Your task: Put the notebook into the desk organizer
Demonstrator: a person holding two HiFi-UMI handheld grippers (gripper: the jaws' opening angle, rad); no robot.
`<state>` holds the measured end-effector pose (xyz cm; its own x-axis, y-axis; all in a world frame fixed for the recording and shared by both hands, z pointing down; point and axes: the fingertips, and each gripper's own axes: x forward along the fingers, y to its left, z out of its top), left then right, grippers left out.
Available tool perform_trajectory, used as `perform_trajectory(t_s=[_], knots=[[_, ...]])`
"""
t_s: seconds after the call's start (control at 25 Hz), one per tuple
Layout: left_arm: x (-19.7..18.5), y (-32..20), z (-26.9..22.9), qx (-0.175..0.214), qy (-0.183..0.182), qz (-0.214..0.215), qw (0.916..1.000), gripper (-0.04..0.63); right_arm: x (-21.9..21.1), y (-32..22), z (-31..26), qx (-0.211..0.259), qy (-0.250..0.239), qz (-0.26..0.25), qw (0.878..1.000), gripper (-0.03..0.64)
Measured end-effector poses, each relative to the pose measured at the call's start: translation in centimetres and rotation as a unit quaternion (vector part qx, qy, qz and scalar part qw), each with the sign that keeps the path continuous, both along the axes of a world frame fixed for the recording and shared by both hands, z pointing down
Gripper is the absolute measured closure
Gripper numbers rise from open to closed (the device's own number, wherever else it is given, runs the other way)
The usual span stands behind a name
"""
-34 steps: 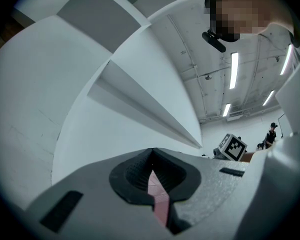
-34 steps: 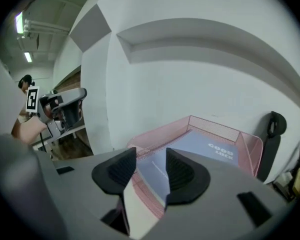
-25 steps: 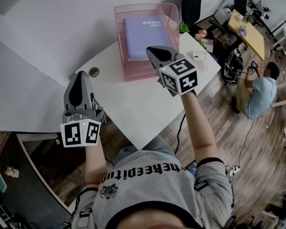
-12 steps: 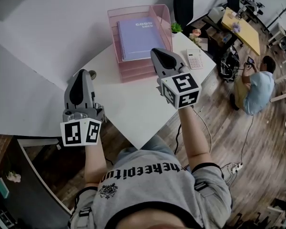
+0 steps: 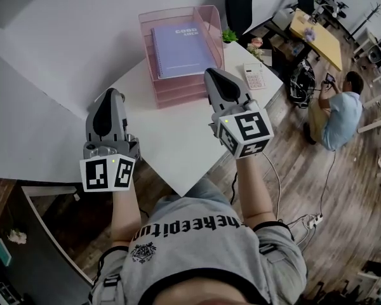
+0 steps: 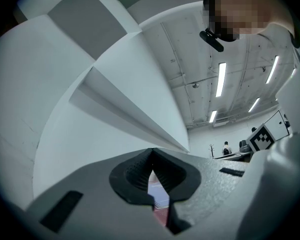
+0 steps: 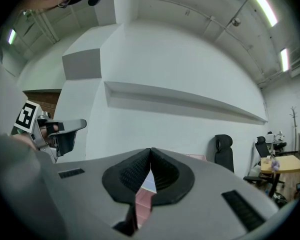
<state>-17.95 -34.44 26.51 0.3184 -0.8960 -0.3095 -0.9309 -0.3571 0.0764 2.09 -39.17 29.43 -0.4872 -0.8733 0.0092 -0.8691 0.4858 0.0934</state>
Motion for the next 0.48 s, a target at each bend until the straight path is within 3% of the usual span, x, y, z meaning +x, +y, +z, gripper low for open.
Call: perform_trajectory(t_s=[0.48], knots=[[0.7, 1.0, -0.1, 0.001, -0.007, 0.006, 1.0000, 0.592, 2.2, 2.9, -1.2, 0.029, -0.017, 0.044, 0.998, 0.614]])
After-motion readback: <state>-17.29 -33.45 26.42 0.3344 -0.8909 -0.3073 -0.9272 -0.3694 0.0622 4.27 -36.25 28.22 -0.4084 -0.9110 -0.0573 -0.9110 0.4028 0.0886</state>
